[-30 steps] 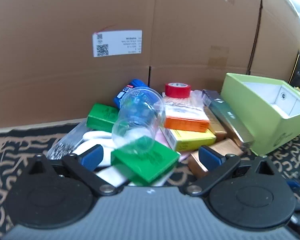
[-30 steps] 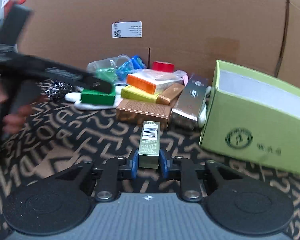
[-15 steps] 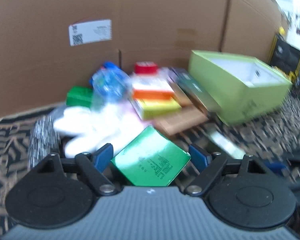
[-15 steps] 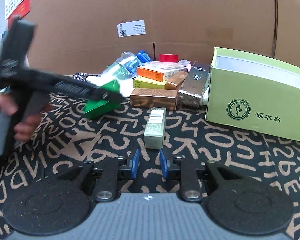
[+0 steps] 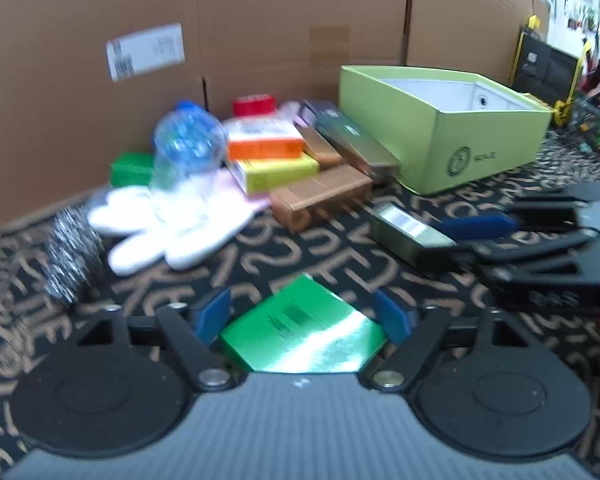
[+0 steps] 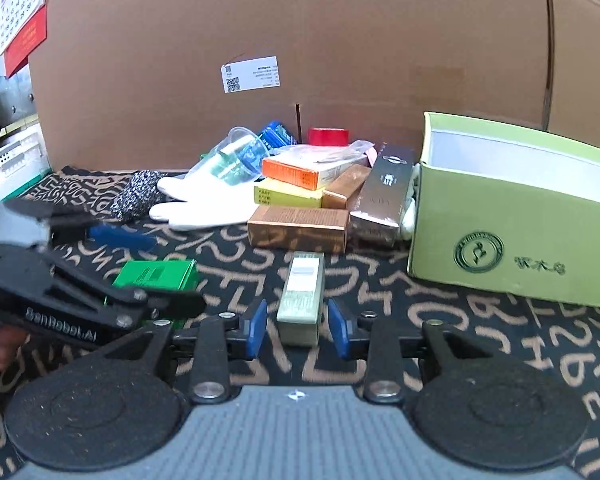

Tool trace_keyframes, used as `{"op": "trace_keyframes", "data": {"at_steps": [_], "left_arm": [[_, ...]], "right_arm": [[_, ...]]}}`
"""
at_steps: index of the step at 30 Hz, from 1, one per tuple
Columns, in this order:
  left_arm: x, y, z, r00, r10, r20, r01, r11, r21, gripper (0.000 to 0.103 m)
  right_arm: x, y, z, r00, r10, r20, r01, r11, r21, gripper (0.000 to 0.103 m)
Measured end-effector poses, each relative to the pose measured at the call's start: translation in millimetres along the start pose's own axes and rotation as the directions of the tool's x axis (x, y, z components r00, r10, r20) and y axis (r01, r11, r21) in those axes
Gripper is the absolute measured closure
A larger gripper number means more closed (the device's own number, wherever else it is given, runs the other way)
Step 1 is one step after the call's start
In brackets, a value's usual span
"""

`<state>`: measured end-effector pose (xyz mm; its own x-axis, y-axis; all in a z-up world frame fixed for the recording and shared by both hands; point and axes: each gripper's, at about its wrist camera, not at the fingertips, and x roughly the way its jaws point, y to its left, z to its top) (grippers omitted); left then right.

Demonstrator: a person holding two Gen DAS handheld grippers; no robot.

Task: Organize objects
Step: 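Carry the green box and slim box toward the lime-green box with both tools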

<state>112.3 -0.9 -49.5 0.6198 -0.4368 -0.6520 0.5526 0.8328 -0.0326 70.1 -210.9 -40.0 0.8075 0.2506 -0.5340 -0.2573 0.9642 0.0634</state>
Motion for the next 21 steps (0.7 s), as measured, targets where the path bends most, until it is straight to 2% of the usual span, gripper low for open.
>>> {"op": "trace_keyframes", "data": {"at_steps": [3,5,7,11,17,21], "left_arm": [[-9,-1,-4,1.000,-0.030,-0.004,0.030,1.000,0.001,0.031],[-14,-4,-7,0.999,-0.045,-0.006,0.045,0.999,0.017,0.029],[-17,-8,-8,0.999,-0.049,-0.001,0.049,0.998,0.030,0.010],[-20,-13,-9,0.997,-0.079,0.006,0.078,0.995,0.061,0.009],[-20,-11,-14,0.997,-0.072,-0.005,0.072,0.993,0.091,0.009],[-20,-9,-16,0.997,-0.082,-0.005,0.082,0.993,0.090,0.006]], "right_arm": [[5,2,1,0.999,-0.035,-0.007,0.035,0.999,-0.030,0.074],[5,1,0,0.999,-0.038,-0.015,0.038,0.999,-0.026,0.076],[5,-1,-2,0.999,-0.034,-0.020,0.034,0.999,-0.012,0.076],[2,1,-2,0.999,-0.036,-0.011,0.036,0.999,-0.020,0.076],[4,0,-3,0.999,-0.030,-0.022,0.030,1.000,-0.004,0.076],[4,0,-3,0.999,-0.026,-0.022,0.026,1.000,0.000,0.075]]}}
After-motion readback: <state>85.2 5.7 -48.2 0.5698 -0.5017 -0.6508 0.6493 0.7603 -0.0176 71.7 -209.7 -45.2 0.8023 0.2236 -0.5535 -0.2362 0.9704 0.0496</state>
